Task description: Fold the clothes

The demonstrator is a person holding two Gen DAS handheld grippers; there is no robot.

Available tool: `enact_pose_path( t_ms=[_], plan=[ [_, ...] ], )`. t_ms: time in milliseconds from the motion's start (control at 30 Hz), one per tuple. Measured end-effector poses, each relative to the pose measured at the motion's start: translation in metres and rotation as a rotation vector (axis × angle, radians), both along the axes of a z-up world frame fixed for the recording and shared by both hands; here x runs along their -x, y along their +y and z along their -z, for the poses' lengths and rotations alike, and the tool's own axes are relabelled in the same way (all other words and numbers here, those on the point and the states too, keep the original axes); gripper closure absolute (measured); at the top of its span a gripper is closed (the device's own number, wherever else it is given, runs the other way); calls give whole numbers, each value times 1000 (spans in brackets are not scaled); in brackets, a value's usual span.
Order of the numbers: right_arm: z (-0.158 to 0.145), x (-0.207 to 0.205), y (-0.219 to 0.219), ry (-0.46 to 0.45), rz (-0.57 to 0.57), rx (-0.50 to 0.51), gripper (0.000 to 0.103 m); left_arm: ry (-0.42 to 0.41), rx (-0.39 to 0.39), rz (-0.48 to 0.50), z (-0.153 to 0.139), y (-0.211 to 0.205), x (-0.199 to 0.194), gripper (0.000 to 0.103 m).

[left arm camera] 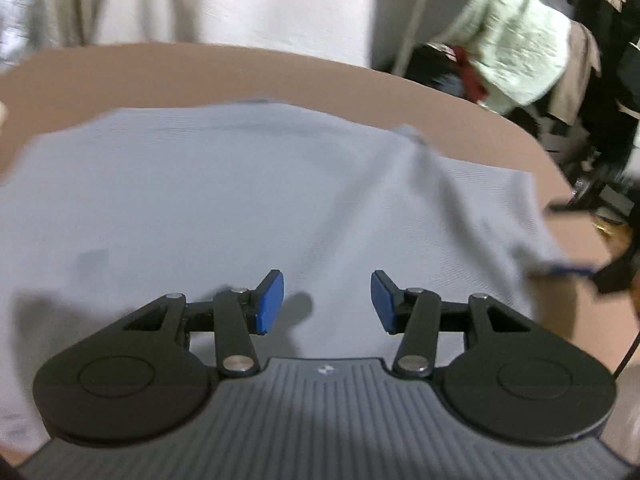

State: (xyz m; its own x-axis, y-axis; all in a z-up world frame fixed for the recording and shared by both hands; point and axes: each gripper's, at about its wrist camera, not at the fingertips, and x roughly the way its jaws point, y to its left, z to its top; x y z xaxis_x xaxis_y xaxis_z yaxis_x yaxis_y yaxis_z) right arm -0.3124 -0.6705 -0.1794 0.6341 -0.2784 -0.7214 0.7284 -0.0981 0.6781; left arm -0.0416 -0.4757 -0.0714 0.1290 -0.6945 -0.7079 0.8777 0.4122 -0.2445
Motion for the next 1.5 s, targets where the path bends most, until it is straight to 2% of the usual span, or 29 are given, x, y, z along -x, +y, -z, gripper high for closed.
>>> enact_pose_path(
  t_ms=[133,233,267,333,367,400,433,500,567,600,733,833,933,1067,1167,1200,1267,1300,1333,1367,1433,1500],
  plan=[
    [24,-8,-8,-1,0,-67,22,5,-18,85,5,-55,35,55],
    [35,-17,-20,6,20,-90,20,16,-47,117,17,-85,46,55],
    [35,-18,-21,-9,55,-78,20,31,-51,127,21,-91,47,55],
    [33,-26,-30,-16,120,9,21,60,-58,146,29,-101,49,55],
    [30,-35,-36,12,122,65,34,64,-61,147,33,-101,49,55],
    [25,-47,-43,74,87,122,53,68,-64,148,36,-102,50,55],
    [20,-60,-49,135,52,180,87,72,-68,149,40,-103,50,55],
    [8,-71,-51,193,1,250,89,66,-66,177,44,-104,54,55],
    [-5,-60,-46,241,6,316,90,64,-62,220,44,-103,56,55],
    [-7,-55,-45,250,14,320,90,68,-59,226,43,-100,55,55],
    [13,-37,-49,212,53,184,90,103,-63,203,47,-101,52,52],
    [4,-41,-41,190,50,234,90,106,-53,195,42,-100,53,49],
    [-23,-66,-23,241,-60,433,90,119,-27,131,32,-89,40,49],
    [-60,-116,23,330,-306,772,89,119,-22,-3,25,-62,2,49],
    [-64,-166,58,314,-607,939,88,117,-11,-139,26,-36,-25,48],
    [-61,-184,72,309,-748,975,88,114,-13,-194,28,-29,-32,48],
    [-46,-211,92,317,-1017,910,88,146,-13,-234,35,-21,-38,48],
    [-39,-218,96,315,-1098,841,83,161,-12,-253,38,-17,-41,48],
    [-33,-220,94,302,-1125,748,71,157,1,-266,37,-14,-41,48],
    [-29,-218,88,278,-1118,653,59,153,14,-279,37,-11,-42,48],
    [-29,-202,68,182,-1041,517,57,148,32,-291,36,-5,-44,47],
    [-38,-174,54,67,-961,462,53,151,46,-287,35,-3,-42,46]
  ],
)
